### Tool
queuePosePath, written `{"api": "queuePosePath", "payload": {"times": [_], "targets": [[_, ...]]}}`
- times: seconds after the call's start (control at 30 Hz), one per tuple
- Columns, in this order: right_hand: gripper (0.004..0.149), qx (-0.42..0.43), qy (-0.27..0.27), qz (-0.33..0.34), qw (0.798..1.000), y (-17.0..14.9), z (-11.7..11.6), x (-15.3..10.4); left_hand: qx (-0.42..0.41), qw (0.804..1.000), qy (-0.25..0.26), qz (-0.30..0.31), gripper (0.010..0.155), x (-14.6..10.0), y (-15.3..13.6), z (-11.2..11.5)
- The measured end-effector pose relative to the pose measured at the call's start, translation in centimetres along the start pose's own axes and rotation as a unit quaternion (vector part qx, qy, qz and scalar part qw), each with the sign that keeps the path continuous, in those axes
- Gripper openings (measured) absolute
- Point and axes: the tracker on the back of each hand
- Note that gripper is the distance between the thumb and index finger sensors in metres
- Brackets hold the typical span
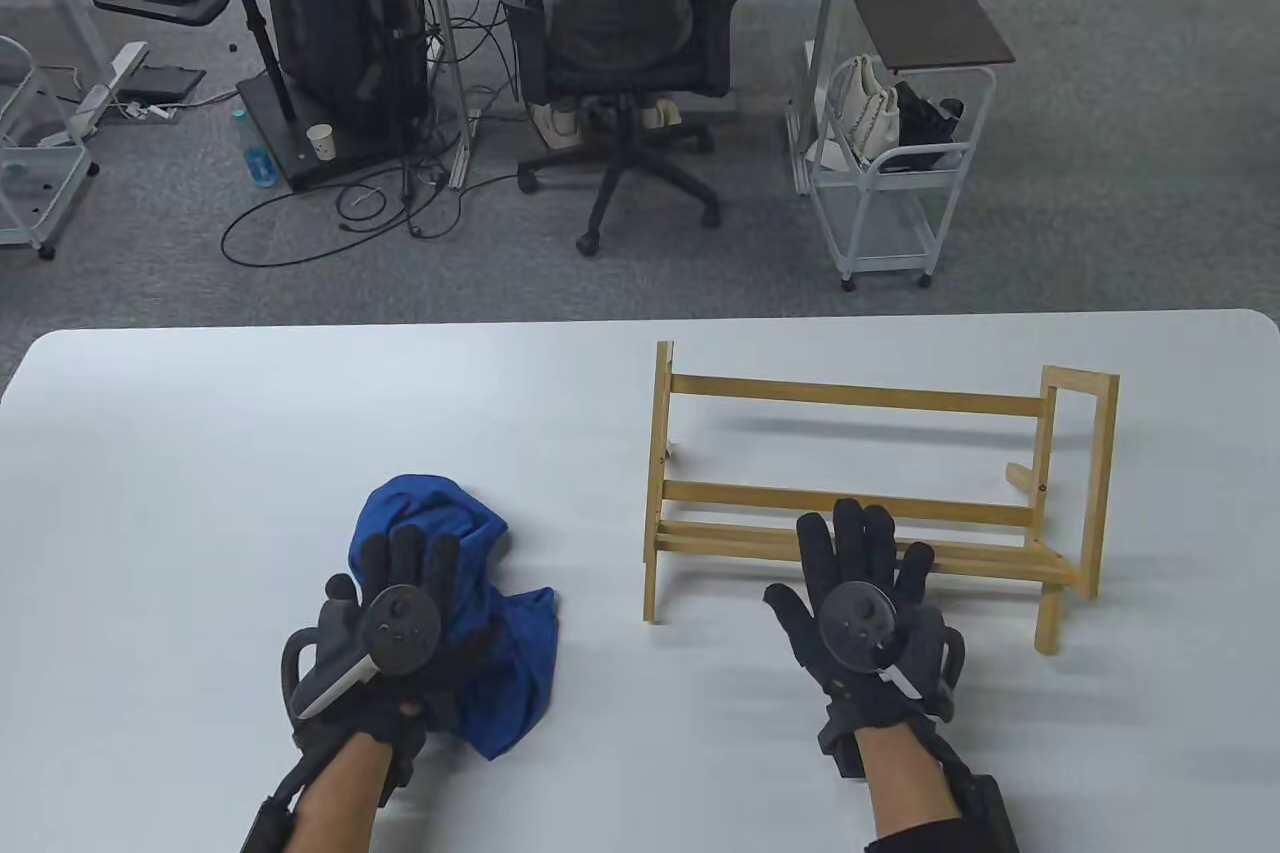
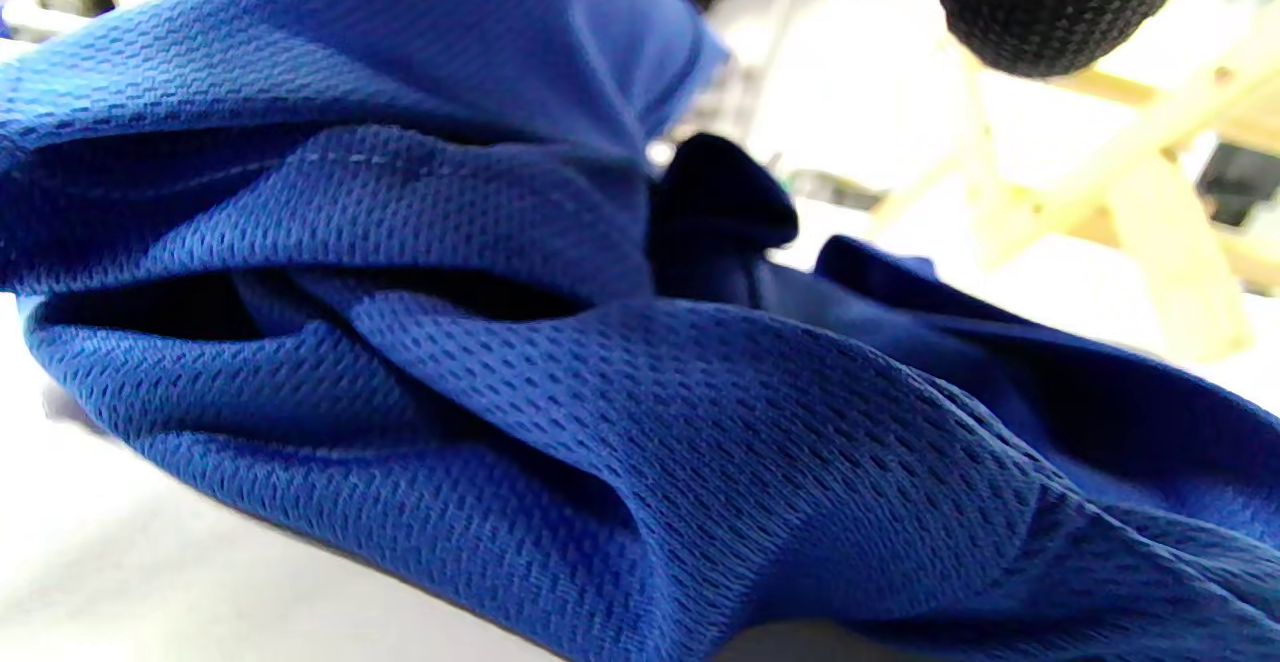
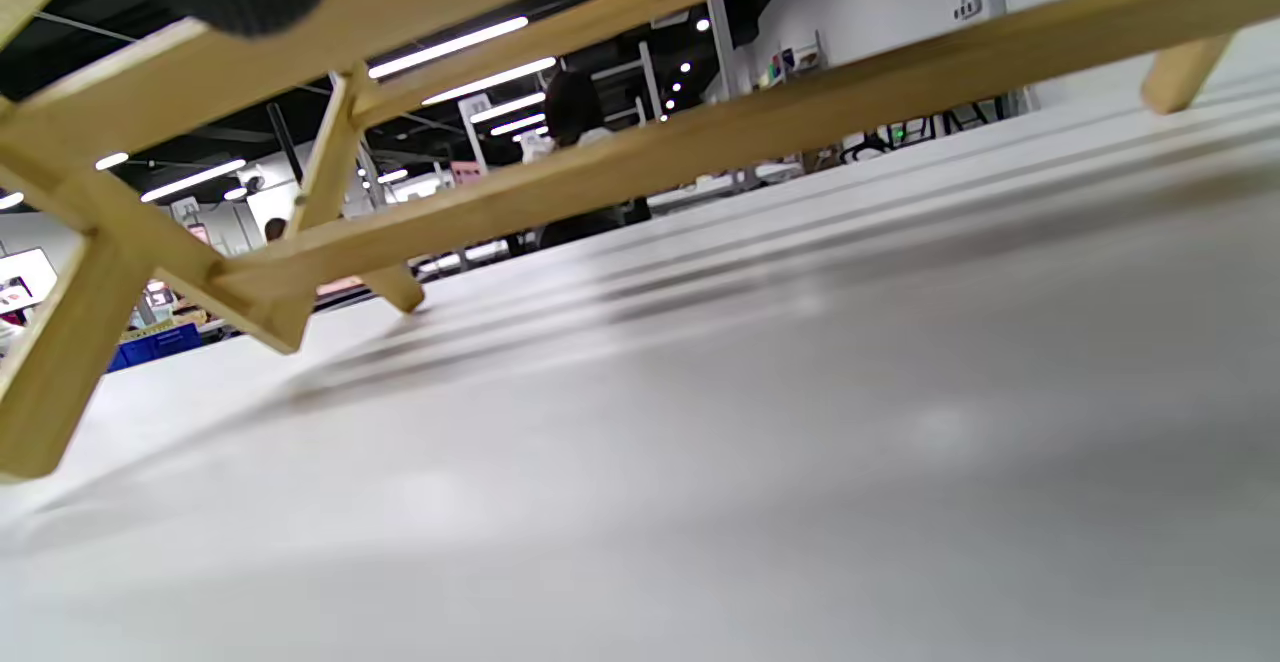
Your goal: Hang t-shirt on book rack
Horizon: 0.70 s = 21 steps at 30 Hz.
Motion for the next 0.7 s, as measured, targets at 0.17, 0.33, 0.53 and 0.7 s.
{"api": "queuePosePath", "payload": {"times": [0.17, 0.33, 0.53, 0.7], "targets": [[0.074, -0.002, -0.005, 0.007, 1.0, -0.13, 0.3, -0.27, 0.004, 1.0, 0.001, 0.004, 0.091, 0.02, 0.16, 0.07], [0.075, 0.002, -0.009, 0.007, 1.0, -0.19, 0.4, -0.31, 0.001, 1.0, 0.003, 0.006, 0.091, 0.06, 0.11, 0.15], [0.075, -0.003, -0.009, 0.011, 1.0, -0.02, 0.34, -0.38, 0.003, 1.0, 0.001, 0.005, 0.091, 0.02, 0.27, 0.2], [0.075, -0.003, -0.007, 0.012, 1.0, 0.01, 0.29, -0.42, 0.004, 1.0, -0.001, 0.003, 0.091, 0.02, 0.34, 0.28]]}}
Point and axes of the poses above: the tracker on the back of each hand, its own y axis roughly to the thumb side, its own x axis roughly from the wrist to the fingertips, z = x × y, and after that the axes turned 12 degrees about -x, right-handed
